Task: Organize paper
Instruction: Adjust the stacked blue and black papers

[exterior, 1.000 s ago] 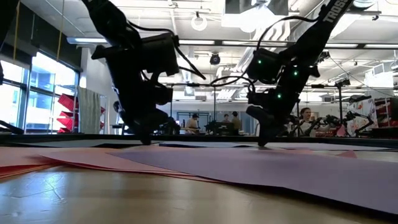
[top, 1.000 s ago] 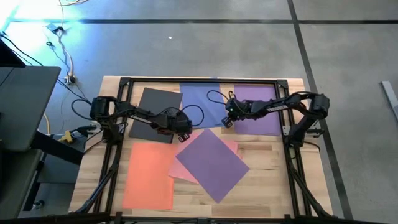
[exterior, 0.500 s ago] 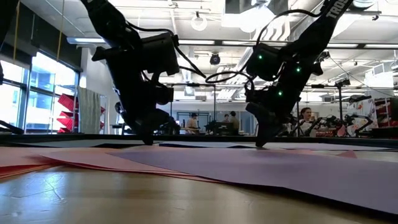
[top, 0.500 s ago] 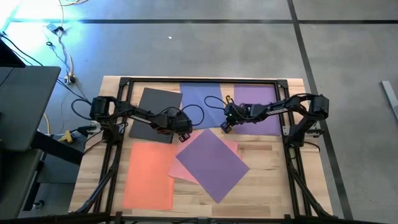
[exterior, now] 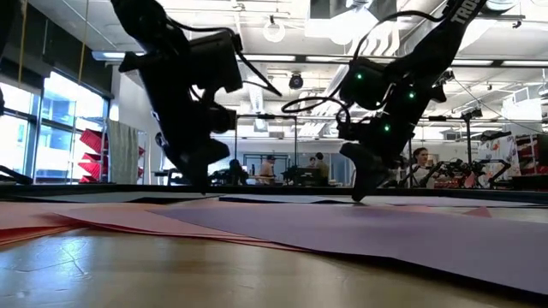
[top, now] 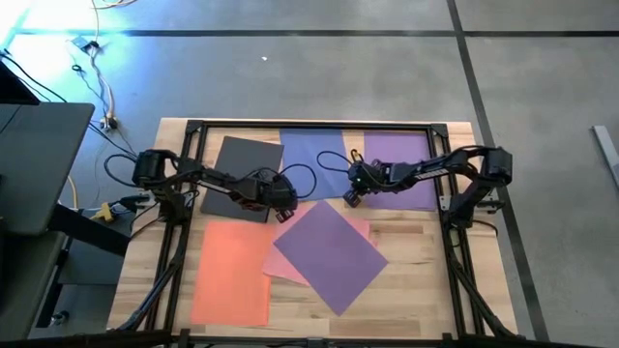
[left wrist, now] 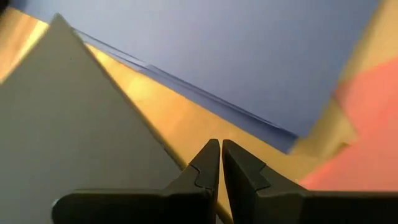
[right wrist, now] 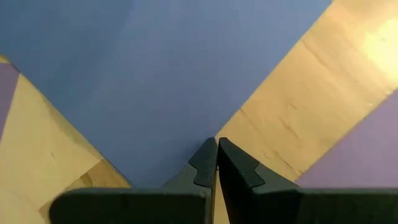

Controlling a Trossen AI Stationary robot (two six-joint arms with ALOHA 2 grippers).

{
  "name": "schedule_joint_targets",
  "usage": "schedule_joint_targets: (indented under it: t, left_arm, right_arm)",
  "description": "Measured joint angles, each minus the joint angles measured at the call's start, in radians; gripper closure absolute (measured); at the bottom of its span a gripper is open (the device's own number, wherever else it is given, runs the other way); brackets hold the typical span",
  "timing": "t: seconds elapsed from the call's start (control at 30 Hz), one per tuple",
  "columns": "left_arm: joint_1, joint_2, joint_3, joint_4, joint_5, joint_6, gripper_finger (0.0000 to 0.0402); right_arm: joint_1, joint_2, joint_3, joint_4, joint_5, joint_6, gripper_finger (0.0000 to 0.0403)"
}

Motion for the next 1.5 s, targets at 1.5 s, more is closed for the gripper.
schedule_joint_targets:
  t: [1.5]
  left_arm:
    - [0.028,0.077,0.007,0.036,-0.046,0.068,0.0402]
  right_arm:
    - [0.040,0.061,0.006,0.045,0.062,0.092,0.0403]
